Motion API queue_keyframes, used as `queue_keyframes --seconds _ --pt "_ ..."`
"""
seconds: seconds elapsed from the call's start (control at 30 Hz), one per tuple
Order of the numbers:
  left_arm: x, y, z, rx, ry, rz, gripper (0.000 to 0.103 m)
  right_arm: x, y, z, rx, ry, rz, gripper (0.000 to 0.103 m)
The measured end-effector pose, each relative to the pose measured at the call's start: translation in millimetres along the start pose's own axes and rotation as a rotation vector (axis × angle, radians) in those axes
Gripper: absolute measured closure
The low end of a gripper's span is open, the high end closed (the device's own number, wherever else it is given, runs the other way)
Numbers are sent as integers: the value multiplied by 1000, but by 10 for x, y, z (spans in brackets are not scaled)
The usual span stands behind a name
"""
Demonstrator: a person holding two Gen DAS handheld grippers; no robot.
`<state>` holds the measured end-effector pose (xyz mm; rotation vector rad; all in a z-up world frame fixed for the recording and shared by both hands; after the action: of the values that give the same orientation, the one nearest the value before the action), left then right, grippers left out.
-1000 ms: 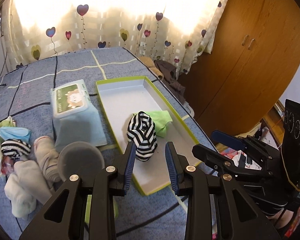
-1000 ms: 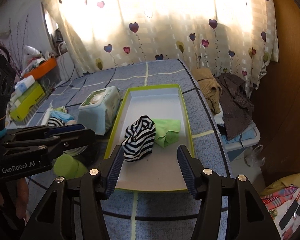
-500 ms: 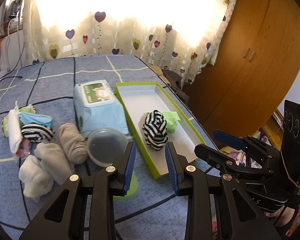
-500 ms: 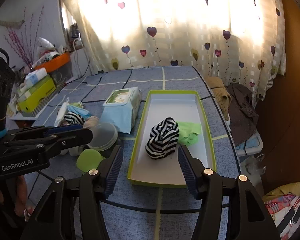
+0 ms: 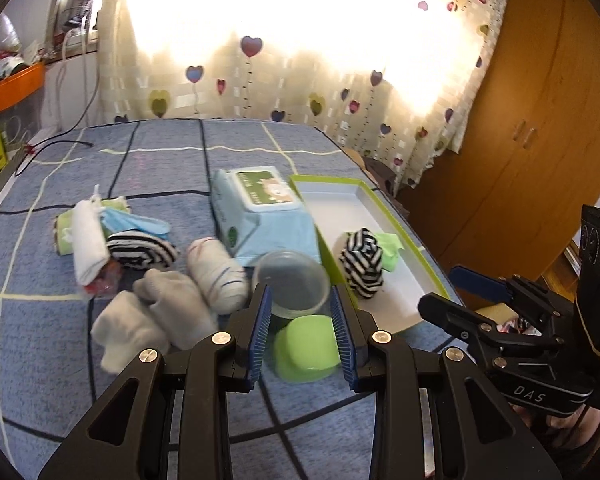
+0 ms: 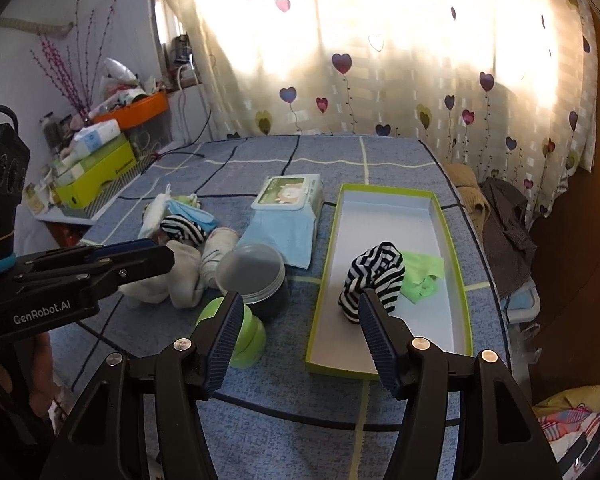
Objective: Organize soft objects
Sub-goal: 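Move both grippers back to the pile of socks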
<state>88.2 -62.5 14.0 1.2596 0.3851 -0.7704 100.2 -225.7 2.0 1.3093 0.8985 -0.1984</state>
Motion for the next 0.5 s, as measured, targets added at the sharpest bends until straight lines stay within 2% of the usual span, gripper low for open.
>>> queue_keyframes --seconds 0.5 --pt "-150 -105 -466 -69 68 14 71 22 144 -285 -45 44 25 43"
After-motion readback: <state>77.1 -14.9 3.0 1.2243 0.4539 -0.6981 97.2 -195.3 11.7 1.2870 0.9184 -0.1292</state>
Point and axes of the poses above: each gripper's, at about its wrist camera, not at the fingertips, and x roughly the way its jaws point, z to its right, y to its top, the point moved 7 cm from there along x, roughly the way its jaws point, and after that the axes turned 1 degree about -y, right-handed, at the moved point
